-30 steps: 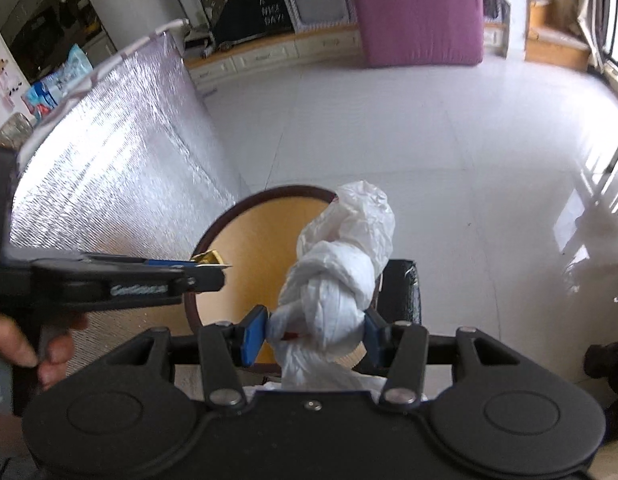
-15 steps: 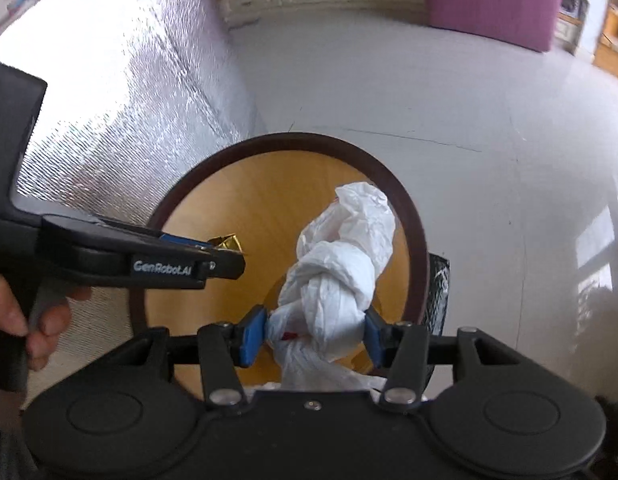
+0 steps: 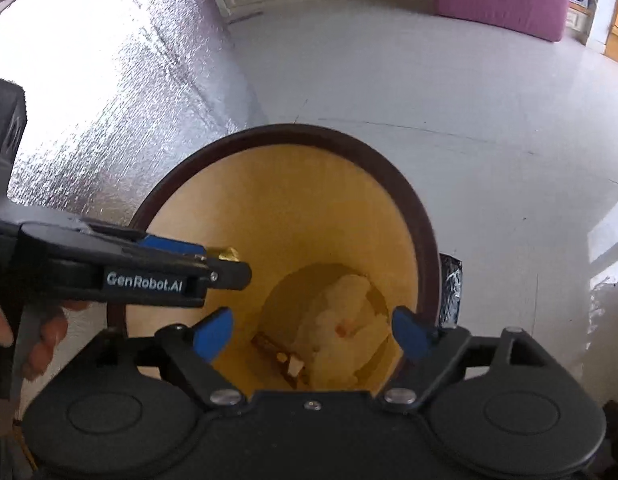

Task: Collect trash
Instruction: 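Open the left tool to drop the gold wrapper into the wastebasket while the right tool releases the bag, then lift both tools out of the wastebasket and swing back toward the table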

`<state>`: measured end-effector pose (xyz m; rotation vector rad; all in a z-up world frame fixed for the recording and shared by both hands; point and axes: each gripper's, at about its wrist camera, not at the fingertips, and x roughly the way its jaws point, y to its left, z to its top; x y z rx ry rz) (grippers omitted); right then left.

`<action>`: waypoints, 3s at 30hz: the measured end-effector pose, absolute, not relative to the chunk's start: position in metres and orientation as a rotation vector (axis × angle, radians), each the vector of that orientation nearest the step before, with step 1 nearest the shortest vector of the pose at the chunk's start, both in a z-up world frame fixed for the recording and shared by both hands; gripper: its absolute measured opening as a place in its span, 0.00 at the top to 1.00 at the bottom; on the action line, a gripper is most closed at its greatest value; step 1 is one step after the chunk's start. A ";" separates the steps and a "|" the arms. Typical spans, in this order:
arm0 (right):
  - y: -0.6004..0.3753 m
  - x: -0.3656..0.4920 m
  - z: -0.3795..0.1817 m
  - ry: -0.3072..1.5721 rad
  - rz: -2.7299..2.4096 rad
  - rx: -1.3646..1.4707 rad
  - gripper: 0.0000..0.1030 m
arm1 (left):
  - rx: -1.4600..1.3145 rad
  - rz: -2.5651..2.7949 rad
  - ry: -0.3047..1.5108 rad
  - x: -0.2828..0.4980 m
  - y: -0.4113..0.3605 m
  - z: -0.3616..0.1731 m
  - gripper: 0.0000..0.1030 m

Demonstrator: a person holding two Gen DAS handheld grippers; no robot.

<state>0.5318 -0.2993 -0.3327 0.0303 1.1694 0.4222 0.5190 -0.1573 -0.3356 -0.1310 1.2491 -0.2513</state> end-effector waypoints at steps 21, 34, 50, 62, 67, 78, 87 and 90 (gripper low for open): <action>-0.313 0.510 -0.288 1.158 0.363 0.090 0.19 | -0.091 -0.241 1.217 0.491 -0.155 -0.285 0.40; -0.326 0.476 -0.256 1.124 0.265 0.123 0.09 | -0.070 -0.210 1.182 0.461 -0.140 -0.248 0.20; -0.335 0.425 -0.203 1.037 0.172 0.153 0.00 | -0.044 -0.203 1.119 0.406 -0.114 -0.194 0.00; -0.336 0.382 -0.169 0.983 0.105 0.141 0.00 | -0.049 -0.241 1.045 0.368 -0.102 -0.156 0.00; -0.333 0.358 -0.148 0.957 0.081 0.133 0.00 | -0.056 -0.265 1.008 0.348 -0.099 -0.141 0.00; -0.317 0.302 -0.100 0.831 0.067 0.136 0.00 | -0.071 -0.301 0.857 0.292 -0.074 -0.092 0.00; -0.283 0.273 -0.074 0.716 0.102 0.143 0.00 | -0.105 -0.228 0.726 0.246 -0.020 -0.062 0.00; -0.267 0.271 -0.070 0.678 0.131 0.150 0.00 | -0.127 -0.182 0.673 0.235 0.004 -0.056 0.00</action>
